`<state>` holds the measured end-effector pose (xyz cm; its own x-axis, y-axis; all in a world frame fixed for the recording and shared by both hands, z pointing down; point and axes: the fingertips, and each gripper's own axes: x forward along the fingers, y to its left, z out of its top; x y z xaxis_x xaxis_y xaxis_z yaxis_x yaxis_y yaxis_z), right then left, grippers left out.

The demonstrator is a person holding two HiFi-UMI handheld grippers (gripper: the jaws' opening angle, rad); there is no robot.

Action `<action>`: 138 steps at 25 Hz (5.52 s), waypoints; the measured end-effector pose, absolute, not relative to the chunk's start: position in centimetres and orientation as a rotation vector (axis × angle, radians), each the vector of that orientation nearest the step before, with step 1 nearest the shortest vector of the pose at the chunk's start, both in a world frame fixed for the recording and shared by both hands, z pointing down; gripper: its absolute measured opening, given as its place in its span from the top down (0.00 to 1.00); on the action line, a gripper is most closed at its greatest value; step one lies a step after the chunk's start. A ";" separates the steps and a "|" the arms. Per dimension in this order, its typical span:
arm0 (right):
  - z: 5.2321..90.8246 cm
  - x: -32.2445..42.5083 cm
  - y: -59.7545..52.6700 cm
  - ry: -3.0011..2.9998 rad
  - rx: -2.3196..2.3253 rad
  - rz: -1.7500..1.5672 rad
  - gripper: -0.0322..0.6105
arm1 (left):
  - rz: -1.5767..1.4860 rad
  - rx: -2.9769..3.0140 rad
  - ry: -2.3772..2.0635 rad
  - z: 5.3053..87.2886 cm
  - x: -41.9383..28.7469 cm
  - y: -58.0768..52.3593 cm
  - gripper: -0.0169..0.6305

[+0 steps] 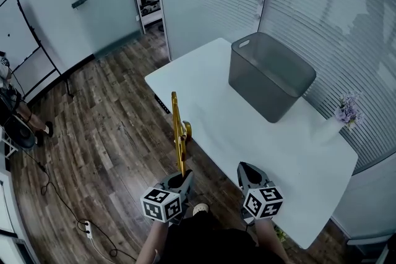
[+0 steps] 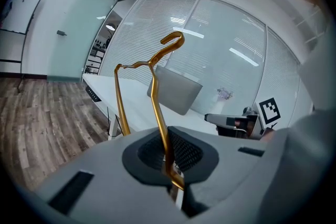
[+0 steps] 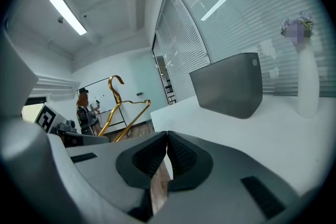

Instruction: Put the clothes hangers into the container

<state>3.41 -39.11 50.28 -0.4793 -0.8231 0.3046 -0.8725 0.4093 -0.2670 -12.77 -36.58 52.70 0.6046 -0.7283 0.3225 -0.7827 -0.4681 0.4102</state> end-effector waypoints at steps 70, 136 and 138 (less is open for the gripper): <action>44.6 8.8 -60.1 -2.370 2.001 0.467 0.91 | 0.300 2.550 -0.822 51.4 -10.5 -63.4 0.96; 44.1 13.8 -60.3 -2.304 2.173 0.488 0.91 | 1.905 3.120 0.545 39.4 1.5 -73.2 0.96; 44.1 13.9 -60.3 -2.306 2.179 0.489 0.91 | 1.946 3.113 0.621 39.3 2.6 -73.4 0.96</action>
<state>13.94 -60.33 44.10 -0.0771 -0.9846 0.1572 -0.9636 0.0331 -0.2653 2.58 -73.42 39.31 0.4476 -0.0314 0.8937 0.5434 -0.7841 -0.2997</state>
